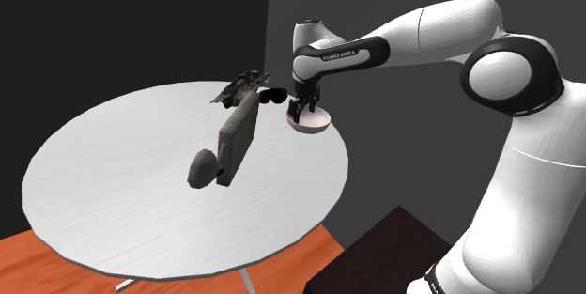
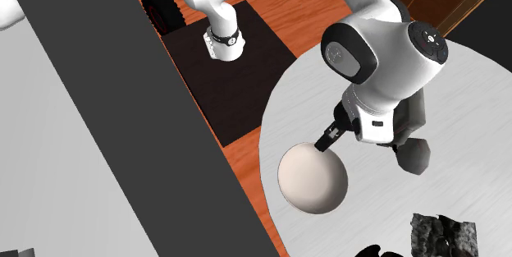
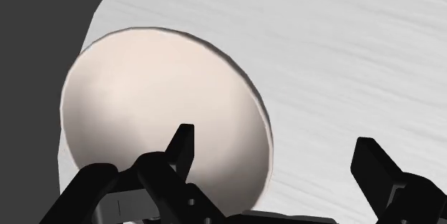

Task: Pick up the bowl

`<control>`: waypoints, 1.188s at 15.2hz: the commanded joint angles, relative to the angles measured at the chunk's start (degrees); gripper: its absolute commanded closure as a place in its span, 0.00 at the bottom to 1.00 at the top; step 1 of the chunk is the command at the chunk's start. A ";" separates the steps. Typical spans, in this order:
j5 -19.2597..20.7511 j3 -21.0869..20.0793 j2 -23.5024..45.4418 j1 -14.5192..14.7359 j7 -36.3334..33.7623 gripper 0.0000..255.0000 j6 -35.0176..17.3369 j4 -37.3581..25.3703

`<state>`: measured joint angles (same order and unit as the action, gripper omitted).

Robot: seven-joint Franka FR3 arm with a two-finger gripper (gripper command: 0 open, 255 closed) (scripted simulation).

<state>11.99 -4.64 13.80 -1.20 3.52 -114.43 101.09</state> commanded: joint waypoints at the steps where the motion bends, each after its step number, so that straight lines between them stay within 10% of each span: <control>1: 0.71 0.03 5.22 0.39 -0.17 0.00 0.12 -5.58; 12: 1.74 0.38 10.57 0.65 -1.13 0.00 -4.50 -6.42; 13: 1.74 0.39 10.57 0.61 -1.09 1.00 -4.54 -6.39; 18: 1.73 0.39 10.61 0.61 -1.06 1.00 -4.45 -6.52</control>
<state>13.74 -4.25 24.37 -0.57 2.48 -118.89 94.53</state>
